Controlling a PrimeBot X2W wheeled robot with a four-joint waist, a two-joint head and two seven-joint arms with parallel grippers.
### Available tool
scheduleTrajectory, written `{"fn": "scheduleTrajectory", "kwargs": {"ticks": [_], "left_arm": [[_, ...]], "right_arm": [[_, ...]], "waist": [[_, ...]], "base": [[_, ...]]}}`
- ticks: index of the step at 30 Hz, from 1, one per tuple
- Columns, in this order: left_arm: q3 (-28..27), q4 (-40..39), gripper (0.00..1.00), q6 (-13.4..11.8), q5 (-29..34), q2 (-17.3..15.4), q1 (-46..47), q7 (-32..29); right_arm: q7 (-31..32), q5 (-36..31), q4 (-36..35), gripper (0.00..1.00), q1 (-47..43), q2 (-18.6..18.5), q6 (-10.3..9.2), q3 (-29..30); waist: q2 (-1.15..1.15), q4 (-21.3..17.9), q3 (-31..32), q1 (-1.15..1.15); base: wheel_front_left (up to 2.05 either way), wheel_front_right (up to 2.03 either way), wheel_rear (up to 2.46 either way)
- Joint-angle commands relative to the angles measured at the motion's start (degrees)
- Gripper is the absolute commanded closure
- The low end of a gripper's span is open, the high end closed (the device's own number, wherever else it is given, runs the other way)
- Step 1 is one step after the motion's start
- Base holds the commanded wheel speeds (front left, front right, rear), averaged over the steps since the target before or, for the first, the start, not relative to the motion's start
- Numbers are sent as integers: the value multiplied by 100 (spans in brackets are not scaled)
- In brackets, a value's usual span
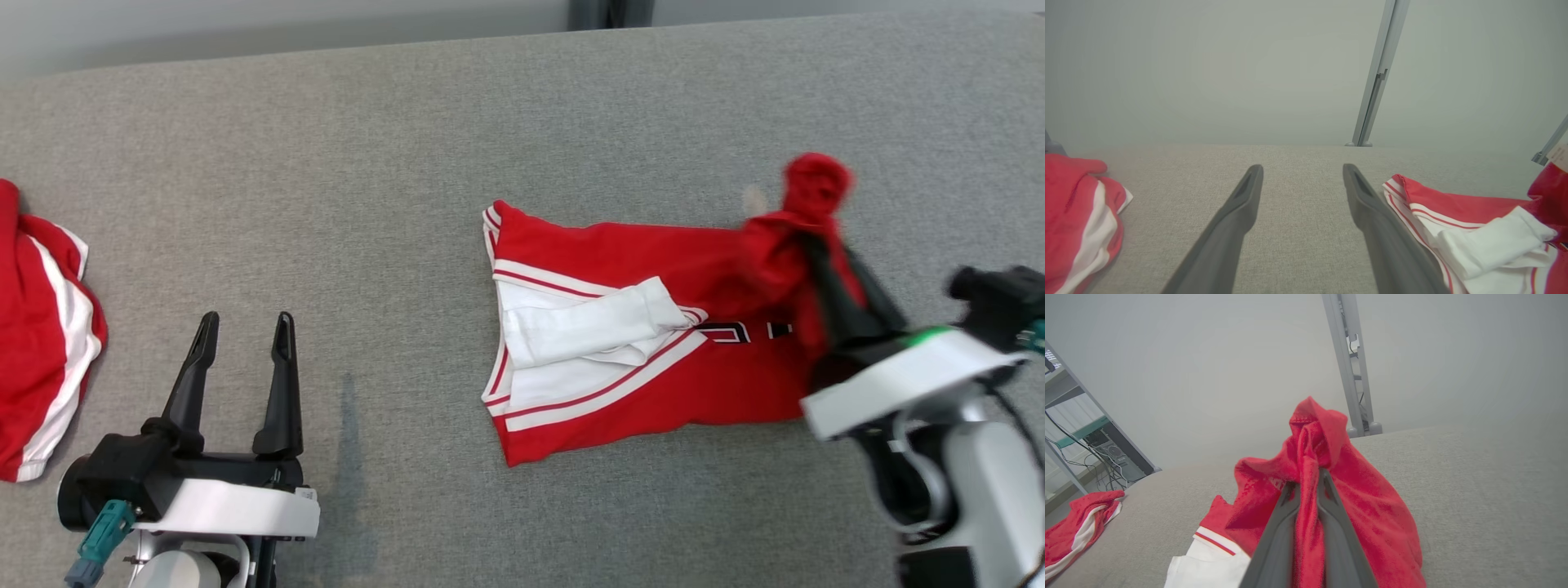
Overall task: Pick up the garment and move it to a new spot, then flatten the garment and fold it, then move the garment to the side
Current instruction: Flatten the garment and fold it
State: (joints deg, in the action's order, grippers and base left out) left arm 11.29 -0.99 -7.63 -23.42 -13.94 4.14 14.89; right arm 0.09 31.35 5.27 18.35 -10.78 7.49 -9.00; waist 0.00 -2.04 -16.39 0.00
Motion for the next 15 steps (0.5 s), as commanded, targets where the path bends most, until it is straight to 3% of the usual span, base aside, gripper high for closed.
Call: {"fn": "scheduleTrajectory", "kwargs": {"ticks": [1,6,15], "left_arm": [[10,16,0,34,17,-15,76,16],[118,90,0,110,9,56,180,16],[164,256,0,289,33,262,352,16]], "right_arm": [[90,-19,-156,100,90,147,0,-133],[194,-114,-163,100,345,607,0,-856],[-158,28,1259,100,824,766,0,-1716]], "waist": [[0,41,-5,0],[0,251,-67,0],[0,709,-215,0]], "base": [[0,0,0],[0,0,0],[0,0,0]]}}
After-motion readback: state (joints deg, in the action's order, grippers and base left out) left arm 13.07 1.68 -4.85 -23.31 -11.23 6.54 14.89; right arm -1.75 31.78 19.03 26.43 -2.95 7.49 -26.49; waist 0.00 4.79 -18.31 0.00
